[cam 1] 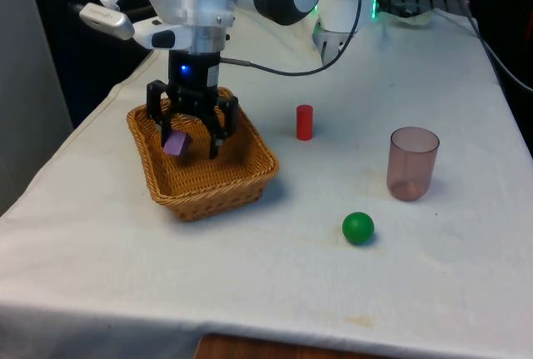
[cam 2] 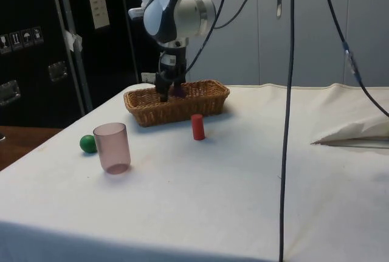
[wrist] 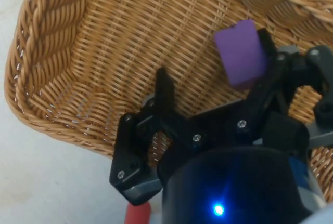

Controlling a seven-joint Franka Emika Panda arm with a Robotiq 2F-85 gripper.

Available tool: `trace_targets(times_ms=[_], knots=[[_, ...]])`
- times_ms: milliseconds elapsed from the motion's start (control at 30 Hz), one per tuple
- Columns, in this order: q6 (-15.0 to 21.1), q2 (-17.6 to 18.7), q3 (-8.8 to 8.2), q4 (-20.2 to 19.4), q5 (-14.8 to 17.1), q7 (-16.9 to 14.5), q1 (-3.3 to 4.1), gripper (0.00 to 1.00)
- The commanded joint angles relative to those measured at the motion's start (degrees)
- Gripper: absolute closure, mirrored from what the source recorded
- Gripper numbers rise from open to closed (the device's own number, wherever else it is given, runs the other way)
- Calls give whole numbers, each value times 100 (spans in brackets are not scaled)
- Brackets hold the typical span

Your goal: Pick up the triangular block and place it into the basket.

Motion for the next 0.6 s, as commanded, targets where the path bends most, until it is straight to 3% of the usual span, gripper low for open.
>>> trace_targets(times_ms=[0,67,200,233,267,467,500,533,567], knots=[[0,29,17,40,11,0,-17,7],[0,34,17,46,11,0,-17,0],[29,57,46,57,40,-17,-34,0],[0,23,0,23,0,6,0,0],[34,63,57,57,57,-23,-46,0],[86,155,120,74,212,-92,-74,0],[34,138,17,40,138,-17,0,0],[86,166,126,80,229,-97,-74,0],[92,183,120,86,258,-97,-69,0]])
